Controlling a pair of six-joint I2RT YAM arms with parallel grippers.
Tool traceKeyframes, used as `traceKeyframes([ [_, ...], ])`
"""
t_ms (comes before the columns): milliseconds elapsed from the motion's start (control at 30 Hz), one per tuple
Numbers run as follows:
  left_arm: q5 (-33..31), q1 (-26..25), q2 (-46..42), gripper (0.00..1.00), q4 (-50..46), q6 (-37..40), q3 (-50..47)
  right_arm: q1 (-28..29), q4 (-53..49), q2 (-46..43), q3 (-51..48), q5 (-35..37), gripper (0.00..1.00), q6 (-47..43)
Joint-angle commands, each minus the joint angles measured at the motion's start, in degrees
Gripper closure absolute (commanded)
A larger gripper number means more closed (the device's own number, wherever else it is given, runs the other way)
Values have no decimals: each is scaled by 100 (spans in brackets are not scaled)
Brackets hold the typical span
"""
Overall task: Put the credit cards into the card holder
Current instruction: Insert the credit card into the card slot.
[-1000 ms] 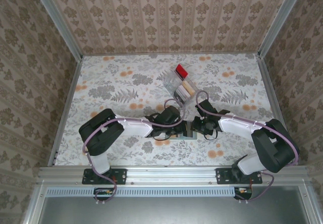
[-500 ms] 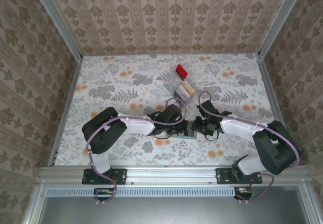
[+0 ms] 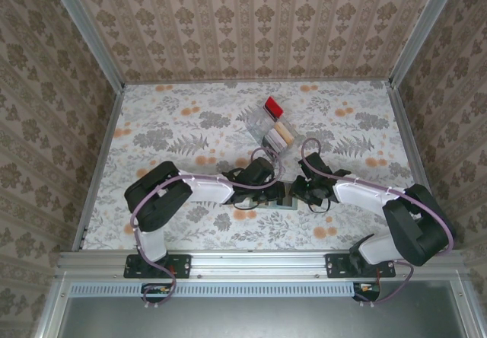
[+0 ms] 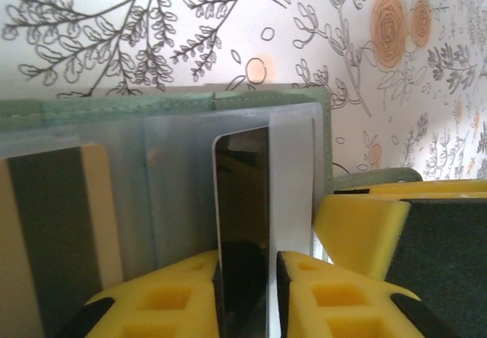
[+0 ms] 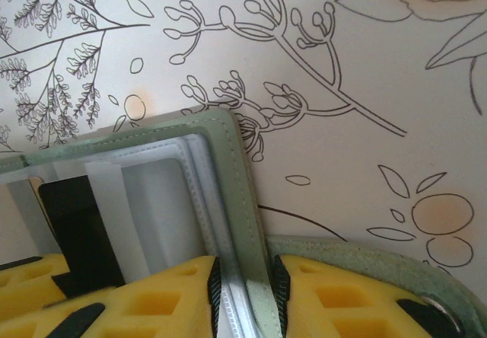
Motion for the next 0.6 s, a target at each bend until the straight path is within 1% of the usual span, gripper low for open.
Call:
traceKeyframes([
  [0,-207,-94,-243,68,-420,112,-265,2,-371,-11,-31,257,71,-87],
  [200,-320,-137,-482,62,-246,258,-361,1,-358,-11,54,174,70,-158],
  [267,-465,-147,-619,60,-273,299,-410,1,-359,-11,113,129,70,-181],
  [300,-544,-144,-682,58,-330,311,-439,2,-381,-188,152,110,69,-194],
  [467,-1065,-66,-1015,55,-1040,361,-462,-8,-775,-466,500,253,66,-356],
  [567,-1006,77,-1026,54,-1105,354,-520,-16,-1078,-564,776,388,65,-522],
])
